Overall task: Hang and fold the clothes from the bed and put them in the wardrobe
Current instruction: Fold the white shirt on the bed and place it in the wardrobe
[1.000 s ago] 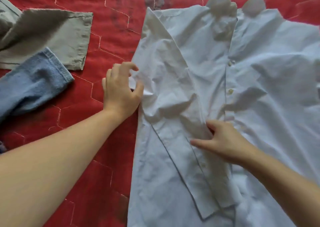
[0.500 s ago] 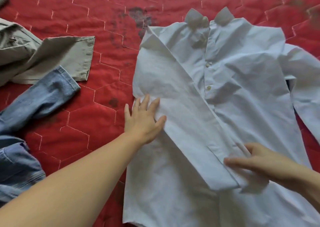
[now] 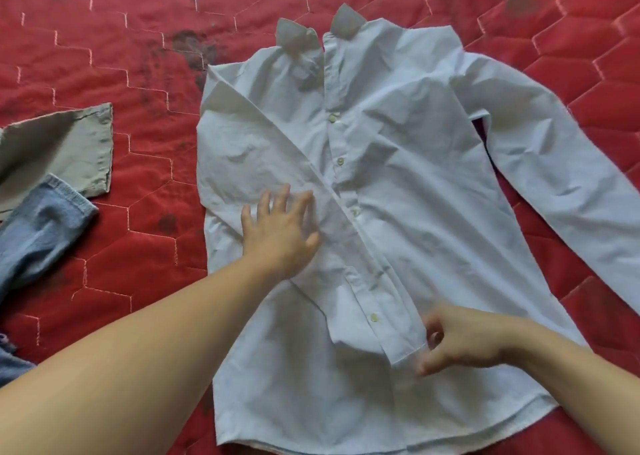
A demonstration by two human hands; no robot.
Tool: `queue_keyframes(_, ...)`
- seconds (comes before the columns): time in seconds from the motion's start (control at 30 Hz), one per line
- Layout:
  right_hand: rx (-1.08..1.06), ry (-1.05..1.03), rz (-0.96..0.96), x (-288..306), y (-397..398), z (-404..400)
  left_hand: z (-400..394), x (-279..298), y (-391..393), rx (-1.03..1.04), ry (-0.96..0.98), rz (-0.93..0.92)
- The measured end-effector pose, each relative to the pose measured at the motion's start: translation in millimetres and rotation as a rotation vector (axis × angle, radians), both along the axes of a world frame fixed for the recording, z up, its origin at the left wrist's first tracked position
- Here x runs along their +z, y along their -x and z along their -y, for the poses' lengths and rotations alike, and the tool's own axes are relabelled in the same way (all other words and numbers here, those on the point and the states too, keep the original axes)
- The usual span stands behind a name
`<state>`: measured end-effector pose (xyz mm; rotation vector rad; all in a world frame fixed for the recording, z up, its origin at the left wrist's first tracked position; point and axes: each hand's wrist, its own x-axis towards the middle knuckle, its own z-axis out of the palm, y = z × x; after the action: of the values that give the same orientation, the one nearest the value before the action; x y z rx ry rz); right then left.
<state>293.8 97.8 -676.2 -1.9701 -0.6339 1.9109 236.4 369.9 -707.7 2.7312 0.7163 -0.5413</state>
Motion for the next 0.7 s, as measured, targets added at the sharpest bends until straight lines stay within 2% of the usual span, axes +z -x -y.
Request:
queue_keyframes(0.07,-0.286,-0.058,-0.083,-1,4,10,13,1,-6,-0.030,0.027,0.038)
queue_keyframes(0.17,-0.947,-0.127,-0.412,-4,6,27,33,5,-5,-0.148,0.114,0.195)
queue_keyframes(0.23,-1.150,-0.123,-0.450,-7,7,38,45,8,-2,-0.266,0.165,0.291)
queue_keyframes(0.3,-1.198,-0.085,-0.355,-11,10,46,59,9,0,-0.361,0.204,0.301)
queue_keyframes(0.4,-1.058,0.002,-0.152,-13,13,58,79,7,-1,-0.476,0.228,0.222)
queue_keyframes(0.5,-0.924,0.097,-0.115,-14,15,72,94,0,-3,-0.664,0.095,0.086)
queue_keyframes(0.57,-0.929,0.114,-0.024,-10,6,82,100,-2,-6,-0.764,0.032,0.036)
queue_keyframes(0.6,-0.989,0.097,0.102,-8,-4,90,104,-1,-9,-0.805,0.019,0.032)
queue_keyframes(0.7,-1.049,0.082,0.792,-3,-44,130,124,3,-21,-0.919,0.025,0.045)
